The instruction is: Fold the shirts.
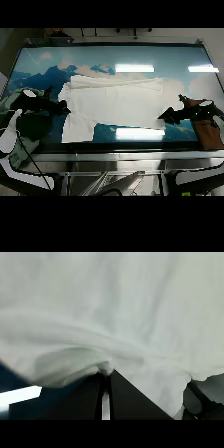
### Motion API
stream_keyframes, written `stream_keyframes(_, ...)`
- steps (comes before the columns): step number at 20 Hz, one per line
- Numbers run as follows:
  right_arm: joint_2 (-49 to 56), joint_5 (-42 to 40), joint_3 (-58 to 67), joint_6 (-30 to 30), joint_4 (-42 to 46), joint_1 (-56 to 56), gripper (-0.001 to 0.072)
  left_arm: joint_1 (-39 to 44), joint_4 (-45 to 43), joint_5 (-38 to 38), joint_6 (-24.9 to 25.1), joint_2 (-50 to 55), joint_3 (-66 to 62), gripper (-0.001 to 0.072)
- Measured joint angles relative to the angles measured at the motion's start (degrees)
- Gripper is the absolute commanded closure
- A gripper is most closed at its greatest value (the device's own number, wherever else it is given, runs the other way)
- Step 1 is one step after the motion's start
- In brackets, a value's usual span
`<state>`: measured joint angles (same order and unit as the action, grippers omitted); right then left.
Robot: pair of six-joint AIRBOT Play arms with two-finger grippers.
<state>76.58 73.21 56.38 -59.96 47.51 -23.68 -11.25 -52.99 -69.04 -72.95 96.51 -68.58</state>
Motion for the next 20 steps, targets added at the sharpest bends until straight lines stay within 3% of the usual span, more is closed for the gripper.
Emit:
stream_keyframes(1, 0.2, -0.1, 0.0, 0.4, 0.5, 1.2, 0.0654, 0.0, 0.1, -0.4, 0.1, 0.0, -0.2, 0.0681)
stream_keyframes(2, 0.2, -0.1, -0.1, 0.7, 1.0, 2.6, 0.0691, 0.0, 0.2, -0.8, 0.2, -0.4, -0.3, 0.0681)
stream_keyframes(5, -1.4, -0.2, 2.1, 1.9, 1.3, 5.5, 0.0691, -0.1, 2.5, -2.1, 1.5, -4.6, -1.3, 0.0682)
stream_keyframes(8, -7.8, 2.4, 12.5, 3.6, -7.6, 5.8, 0.0691, -1.0, 9.1, -4.9, 3.2, -13.2, -8.0, 0.0681)
stream_keyframes(13, -19.9, 0.7, 41.8, 5.6, -21.3, -0.1, 0.0691, -5.6, 19.3, -5.7, 4.3, -28.3, -36.0, 0.0681)
stream_keyframes(16, -26.2, -3.0, 54.7, 6.1, -24.3, -5.2, 0.0691, -11.1, 21.6, -2.4, 4.5, -36.6, -50.4, 0.0681)
stream_keyframes(20, -32.7, -7.5, 61.0, 6.5, -23.5, -8.9, 0.0691, -22.7, 22.4, 3.5, 5.5, -48.0, -50.8, 0.0681)
